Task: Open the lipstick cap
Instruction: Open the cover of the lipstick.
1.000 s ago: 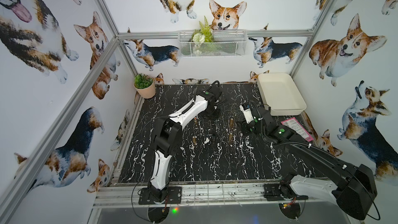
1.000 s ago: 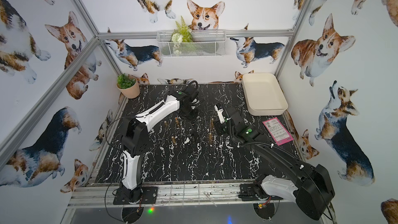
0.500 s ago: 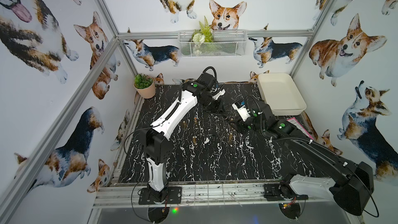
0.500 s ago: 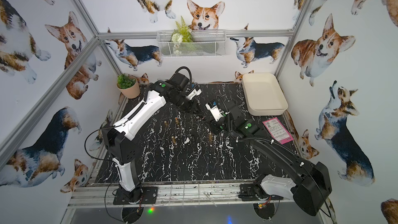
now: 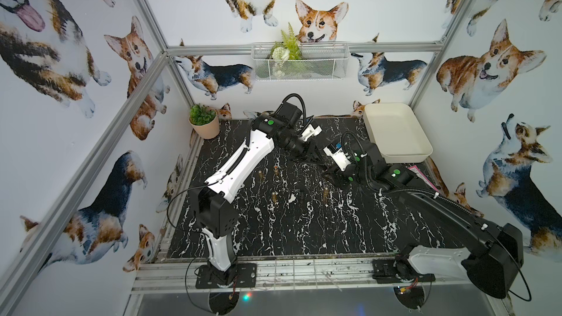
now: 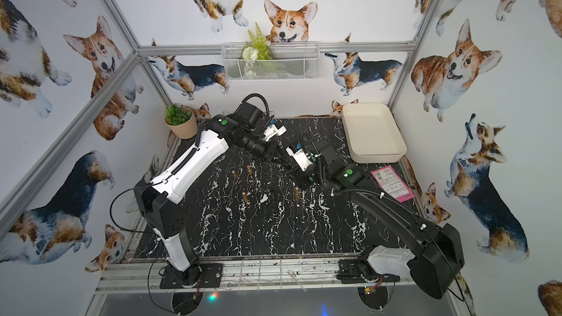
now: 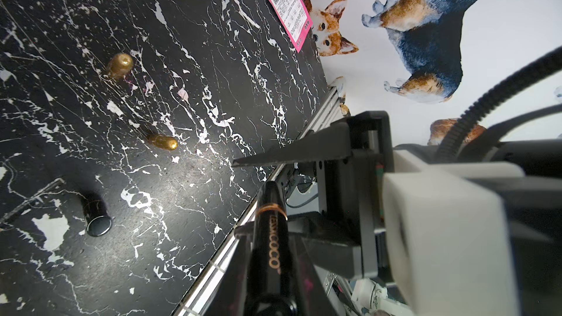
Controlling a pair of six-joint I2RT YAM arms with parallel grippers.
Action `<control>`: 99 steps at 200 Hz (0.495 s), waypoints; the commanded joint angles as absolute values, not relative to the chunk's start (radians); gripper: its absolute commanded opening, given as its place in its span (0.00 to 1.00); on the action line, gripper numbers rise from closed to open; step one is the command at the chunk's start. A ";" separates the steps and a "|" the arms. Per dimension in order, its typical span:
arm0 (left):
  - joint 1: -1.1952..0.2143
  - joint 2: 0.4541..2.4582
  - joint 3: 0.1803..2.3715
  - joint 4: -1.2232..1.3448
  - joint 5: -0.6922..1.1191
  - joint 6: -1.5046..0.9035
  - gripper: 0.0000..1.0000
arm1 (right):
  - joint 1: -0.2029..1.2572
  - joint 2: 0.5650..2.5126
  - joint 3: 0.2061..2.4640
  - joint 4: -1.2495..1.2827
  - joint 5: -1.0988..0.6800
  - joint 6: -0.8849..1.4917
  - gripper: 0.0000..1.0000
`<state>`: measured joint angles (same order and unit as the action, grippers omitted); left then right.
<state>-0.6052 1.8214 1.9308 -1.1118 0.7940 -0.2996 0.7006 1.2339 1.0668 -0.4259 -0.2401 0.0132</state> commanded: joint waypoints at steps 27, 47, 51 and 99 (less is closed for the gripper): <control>-0.602 1.824 1.928 -1.124 0.824 -0.282 0.07 | 0.702 1.215 1.065 -0.425 -0.247 -0.023 0.30; -0.597 1.831 1.924 -1.116 0.819 -0.286 0.06 | 0.701 1.209 1.065 -0.429 -0.257 -0.025 0.23; -0.594 1.832 1.923 -1.112 0.818 -0.289 0.06 | 0.702 1.208 1.066 -0.432 -0.259 -0.025 0.21; -0.584 1.852 1.941 -1.114 0.816 -0.295 0.02 | 0.702 1.204 1.063 -0.448 -0.274 -0.024 0.11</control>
<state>-0.5896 1.8423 1.9285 -1.0725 0.8387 -0.3065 0.7036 1.2137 1.0626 -0.4503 -0.2733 -0.0227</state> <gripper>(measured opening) 0.202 0.212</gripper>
